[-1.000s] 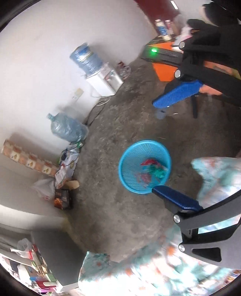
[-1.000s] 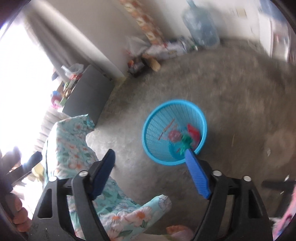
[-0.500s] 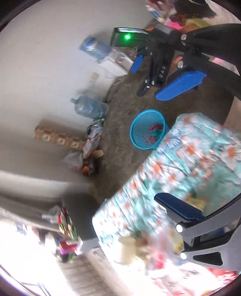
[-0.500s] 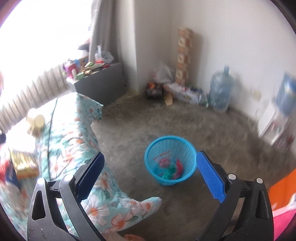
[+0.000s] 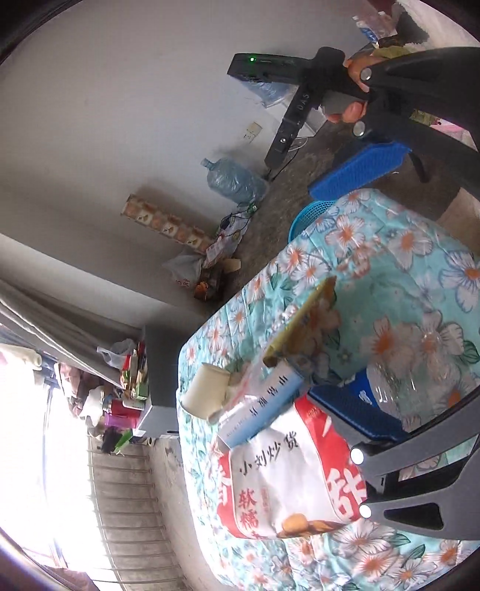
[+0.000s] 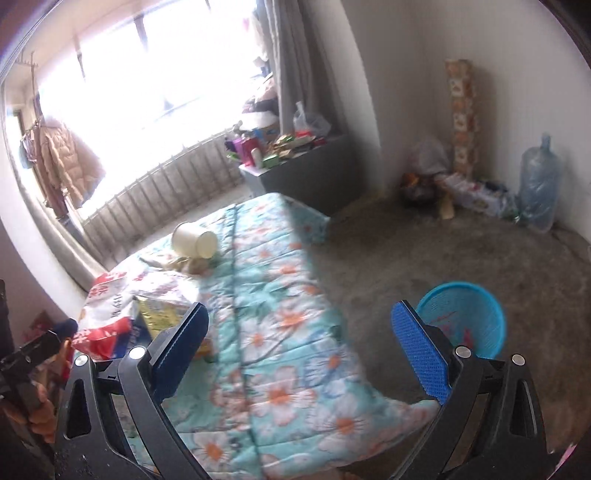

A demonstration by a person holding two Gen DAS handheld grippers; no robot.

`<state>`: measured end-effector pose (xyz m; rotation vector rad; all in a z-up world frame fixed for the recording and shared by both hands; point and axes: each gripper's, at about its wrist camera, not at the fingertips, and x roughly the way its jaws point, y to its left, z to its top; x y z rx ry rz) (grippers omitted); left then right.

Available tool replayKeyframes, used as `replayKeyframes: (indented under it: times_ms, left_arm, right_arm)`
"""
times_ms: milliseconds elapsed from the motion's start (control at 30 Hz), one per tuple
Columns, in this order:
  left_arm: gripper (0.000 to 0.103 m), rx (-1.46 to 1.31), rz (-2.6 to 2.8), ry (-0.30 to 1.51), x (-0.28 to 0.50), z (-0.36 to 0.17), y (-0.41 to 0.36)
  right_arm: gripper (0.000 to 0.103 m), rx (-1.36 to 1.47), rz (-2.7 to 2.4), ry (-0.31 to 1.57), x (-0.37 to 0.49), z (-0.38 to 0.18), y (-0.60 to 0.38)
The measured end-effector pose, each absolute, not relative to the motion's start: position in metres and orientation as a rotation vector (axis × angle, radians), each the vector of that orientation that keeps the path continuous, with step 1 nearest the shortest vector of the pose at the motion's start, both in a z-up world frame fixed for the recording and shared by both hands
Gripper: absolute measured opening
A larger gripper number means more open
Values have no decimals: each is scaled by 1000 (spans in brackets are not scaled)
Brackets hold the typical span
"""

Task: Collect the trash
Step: 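Move both tools back toward the bed, then grasp the yellow wrapper with the right tool while the left tool grasps a clear plastic bag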

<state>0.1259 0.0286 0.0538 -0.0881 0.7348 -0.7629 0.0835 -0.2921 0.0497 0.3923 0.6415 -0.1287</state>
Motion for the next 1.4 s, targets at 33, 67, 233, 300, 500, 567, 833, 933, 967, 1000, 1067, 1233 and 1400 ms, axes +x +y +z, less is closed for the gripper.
replayKeyframes:
  times_ms: [33,67,233,300,500,567,833,933,967,1000,1067,1233,1400]
  left_arm:
    - [98,-96,-759,732,127,52,32]
    - [98,-104,-756,731,129,50,36]
    - [98,-118,-721,736,144,47,44]
    - [98,-137,-716,732,152,48,47]
    - [91,-166,-699,738,183,52,45]
    - [85,-170,-686,769,198,51,43]
    - [75,-235,-618,927,251,33,37]
    - [66,-219,-582,960,262,26,33]
    - [64,-217,-570,971,265,24,32]
    - [63,-217,-565,981,268,22,32]
    - [58,-213,-560,996,270,18,30]
    - [49,-211,-536,1001,271,13,31]
    - [37,-235,-530,1008,271,12,36]
  right_arm:
    - [96,395,-112,648,87,49,-285]
    - [95,399,-87,661,92,48,-280]
    - [84,377,47,722,108,41,-238]
    - [79,353,89,742,115,37,-221]
    - [70,289,201,785,132,33,-187]
    - [67,268,219,799,138,30,-180]
    - [61,230,274,823,150,20,-161]
    - [57,224,285,830,156,16,-157]
    - [55,220,288,834,158,14,-155]
    - [54,216,291,837,160,12,-154]
    - [50,203,295,843,164,9,-151]
    - [36,155,279,861,170,3,-143]
    - [26,112,266,858,168,3,-138]
